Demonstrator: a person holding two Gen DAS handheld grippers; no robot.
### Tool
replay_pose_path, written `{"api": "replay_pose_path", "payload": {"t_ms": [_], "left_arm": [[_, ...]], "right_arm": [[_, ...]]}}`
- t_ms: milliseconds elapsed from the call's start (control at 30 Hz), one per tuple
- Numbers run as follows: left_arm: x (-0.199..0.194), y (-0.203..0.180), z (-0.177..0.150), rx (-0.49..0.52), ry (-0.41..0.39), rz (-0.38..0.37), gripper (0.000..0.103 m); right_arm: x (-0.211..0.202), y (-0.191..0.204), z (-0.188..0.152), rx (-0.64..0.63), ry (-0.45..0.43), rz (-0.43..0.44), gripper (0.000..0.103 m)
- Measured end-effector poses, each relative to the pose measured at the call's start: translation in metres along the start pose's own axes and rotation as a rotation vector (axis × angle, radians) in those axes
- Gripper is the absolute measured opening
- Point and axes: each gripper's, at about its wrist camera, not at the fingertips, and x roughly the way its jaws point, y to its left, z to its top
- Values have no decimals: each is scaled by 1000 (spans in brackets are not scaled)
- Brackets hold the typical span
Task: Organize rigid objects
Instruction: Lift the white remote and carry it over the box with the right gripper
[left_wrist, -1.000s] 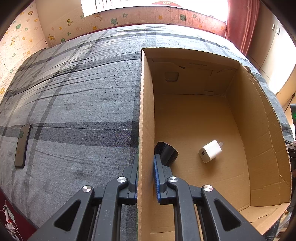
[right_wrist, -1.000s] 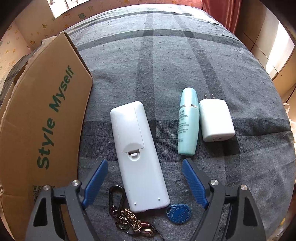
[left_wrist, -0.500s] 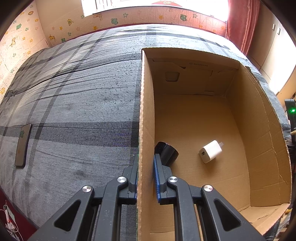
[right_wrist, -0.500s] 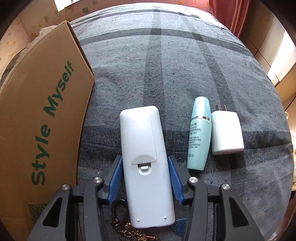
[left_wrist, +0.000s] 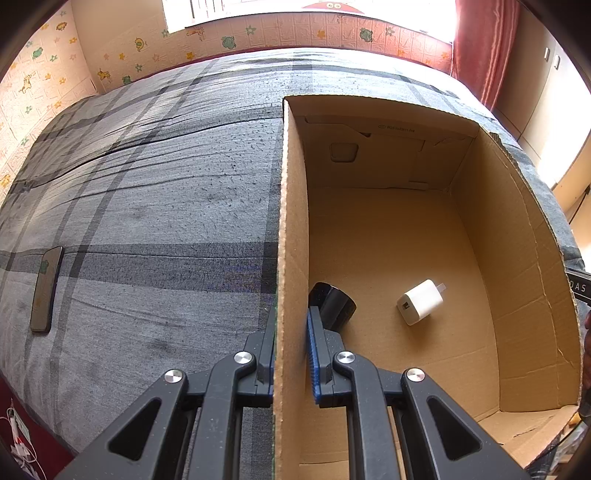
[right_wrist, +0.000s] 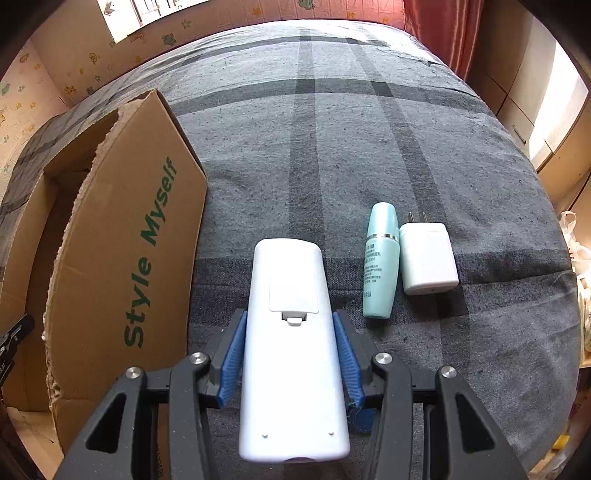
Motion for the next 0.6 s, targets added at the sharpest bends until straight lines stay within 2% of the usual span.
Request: {"api": "replay_pose_path", "payload": {"t_ms": [600], "left_arm": [[0, -1, 0, 0, 1, -1, 14]], "right_arm": [[-67, 24, 18, -45, -86, -5, 50]]}}
